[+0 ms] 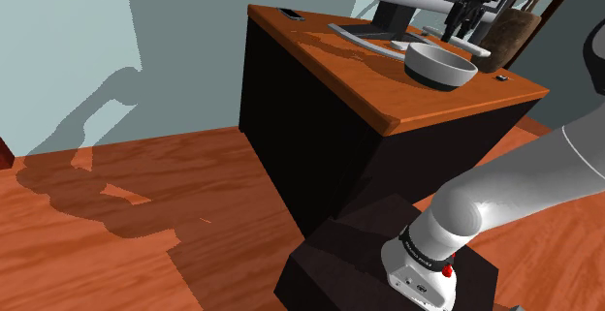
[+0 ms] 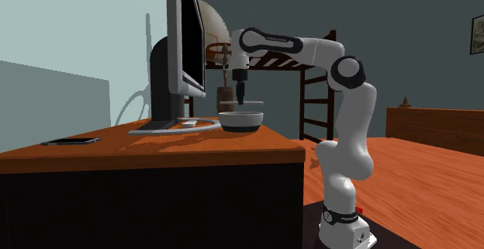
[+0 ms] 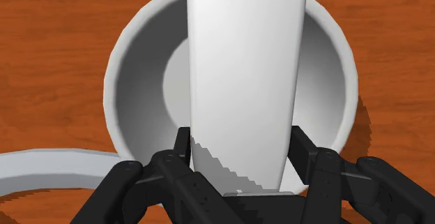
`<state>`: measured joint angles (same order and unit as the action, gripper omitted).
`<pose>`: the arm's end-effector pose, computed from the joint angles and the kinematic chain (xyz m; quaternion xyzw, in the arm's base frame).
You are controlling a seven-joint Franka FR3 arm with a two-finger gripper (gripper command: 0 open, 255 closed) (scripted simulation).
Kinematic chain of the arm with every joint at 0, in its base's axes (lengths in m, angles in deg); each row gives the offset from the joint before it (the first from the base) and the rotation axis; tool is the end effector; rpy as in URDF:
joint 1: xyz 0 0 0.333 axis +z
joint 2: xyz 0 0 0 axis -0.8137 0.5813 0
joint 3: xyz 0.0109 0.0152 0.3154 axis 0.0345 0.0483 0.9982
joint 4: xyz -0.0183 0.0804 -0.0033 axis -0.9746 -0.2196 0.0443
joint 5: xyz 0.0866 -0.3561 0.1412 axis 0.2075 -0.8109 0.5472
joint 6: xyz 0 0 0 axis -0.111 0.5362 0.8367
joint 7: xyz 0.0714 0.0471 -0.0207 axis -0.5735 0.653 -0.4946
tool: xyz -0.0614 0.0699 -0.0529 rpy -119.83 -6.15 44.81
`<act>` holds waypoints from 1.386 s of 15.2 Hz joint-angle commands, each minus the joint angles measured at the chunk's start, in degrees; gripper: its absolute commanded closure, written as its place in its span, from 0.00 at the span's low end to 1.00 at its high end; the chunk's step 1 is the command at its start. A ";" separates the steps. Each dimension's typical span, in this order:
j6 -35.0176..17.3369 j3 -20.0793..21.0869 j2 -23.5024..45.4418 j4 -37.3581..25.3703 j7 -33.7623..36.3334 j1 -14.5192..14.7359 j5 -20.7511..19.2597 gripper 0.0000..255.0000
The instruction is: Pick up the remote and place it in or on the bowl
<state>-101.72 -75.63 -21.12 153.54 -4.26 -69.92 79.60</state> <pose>0.2819 -0.3463 0.7037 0.9898 -0.1424 -0.0048 0.0033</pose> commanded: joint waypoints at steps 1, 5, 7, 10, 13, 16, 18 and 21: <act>-1.68 0.04 -0.64 2.25 0.24 -0.09 -0.22 1.00; -4.81 0.19 -2.10 6.75 0.80 -0.30 -0.75 1.00; -6.14 0.21 -2.65 8.59 1.01 -0.39 -0.95 1.00; -6.14 0.21 -2.65 8.59 1.01 -0.39 -0.95 1.00; -6.14 0.21 -2.65 8.59 1.01 -0.39 -0.95 1.00; -6.14 0.21 -2.65 8.60 1.01 -0.39 -0.96 0.00; -6.13 0.21 -2.65 8.60 1.01 -0.39 -0.96 0.00; -4.21 0.17 -1.83 5.89 0.72 -0.25 -0.65 0.00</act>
<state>-106.90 -75.50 -23.19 160.61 -3.45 -70.22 78.86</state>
